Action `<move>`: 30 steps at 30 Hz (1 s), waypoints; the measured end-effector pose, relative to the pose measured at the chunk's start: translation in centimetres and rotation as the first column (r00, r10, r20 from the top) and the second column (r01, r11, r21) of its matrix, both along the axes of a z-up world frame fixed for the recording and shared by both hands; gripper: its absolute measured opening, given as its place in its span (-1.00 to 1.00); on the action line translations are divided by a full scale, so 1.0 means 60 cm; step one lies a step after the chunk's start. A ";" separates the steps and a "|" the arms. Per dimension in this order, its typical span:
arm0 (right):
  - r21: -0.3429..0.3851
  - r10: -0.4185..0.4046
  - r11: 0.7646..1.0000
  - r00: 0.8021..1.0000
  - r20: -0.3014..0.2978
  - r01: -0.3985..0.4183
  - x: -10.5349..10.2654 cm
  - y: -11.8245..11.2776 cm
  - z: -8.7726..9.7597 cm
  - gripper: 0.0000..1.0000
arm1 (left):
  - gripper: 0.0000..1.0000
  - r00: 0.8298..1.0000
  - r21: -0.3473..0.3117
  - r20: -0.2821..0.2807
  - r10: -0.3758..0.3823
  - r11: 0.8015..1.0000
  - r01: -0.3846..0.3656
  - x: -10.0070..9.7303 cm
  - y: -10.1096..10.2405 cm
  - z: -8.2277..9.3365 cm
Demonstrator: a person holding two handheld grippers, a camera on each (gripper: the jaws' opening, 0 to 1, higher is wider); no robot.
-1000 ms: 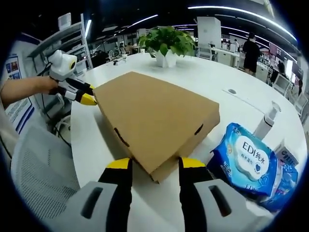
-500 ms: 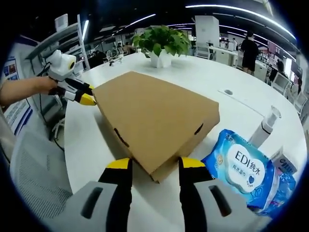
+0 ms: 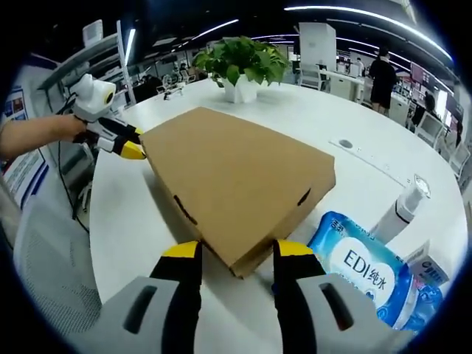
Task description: Operate the shoe box by opening the lid, removing the specified soft item, and placing it in the target area until the item is outside and the box remains undamaged.
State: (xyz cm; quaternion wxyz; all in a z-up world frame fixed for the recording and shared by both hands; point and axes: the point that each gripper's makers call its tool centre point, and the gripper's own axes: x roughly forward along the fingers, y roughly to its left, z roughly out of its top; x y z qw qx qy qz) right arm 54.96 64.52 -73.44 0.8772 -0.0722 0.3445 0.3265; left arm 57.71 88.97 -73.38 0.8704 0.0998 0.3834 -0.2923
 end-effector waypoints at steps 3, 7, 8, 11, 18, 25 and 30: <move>-0.002 0.001 1.000 1.000 0.002 -0.001 0.009 -0.003 0.000 -0.29 | -0.41 1.000 -0.001 -0.002 0.000 1.000 0.000 0.008 -0.002 0.000; -0.005 0.001 1.000 1.000 0.001 -0.001 0.017 -0.005 0.000 -0.29 | -0.41 1.000 -0.001 -0.003 -0.006 1.000 0.006 0.016 -0.004 0.000; -0.006 0.001 1.000 1.000 0.000 -0.001 0.018 -0.005 0.000 -0.29 | -0.41 1.000 -0.001 -0.003 -0.006 1.000 0.006 0.017 -0.005 0.000; -0.006 -0.001 1.000 1.000 0.001 0.001 0.020 -0.007 0.000 -0.28 | -0.42 1.000 0.002 -0.005 -0.012 1.000 0.012 0.019 -0.006 0.000; -0.013 -0.004 1.000 1.000 0.009 0.004 0.021 -0.010 0.000 -0.28 | -0.43 0.999 0.031 -0.015 -0.034 0.999 0.035 0.019 -0.004 0.000; -0.014 -0.001 1.000 1.000 0.021 0.001 0.011 -0.012 0.007 -0.35 | -0.35 0.999 0.034 0.009 -0.043 0.999 0.043 0.016 -0.006 0.003; -0.006 -0.008 1.000 0.999 0.040 0.009 0.001 -0.017 0.020 -0.33 | -0.30 0.999 0.041 0.031 -0.040 0.998 0.039 0.015 -0.005 0.009</move>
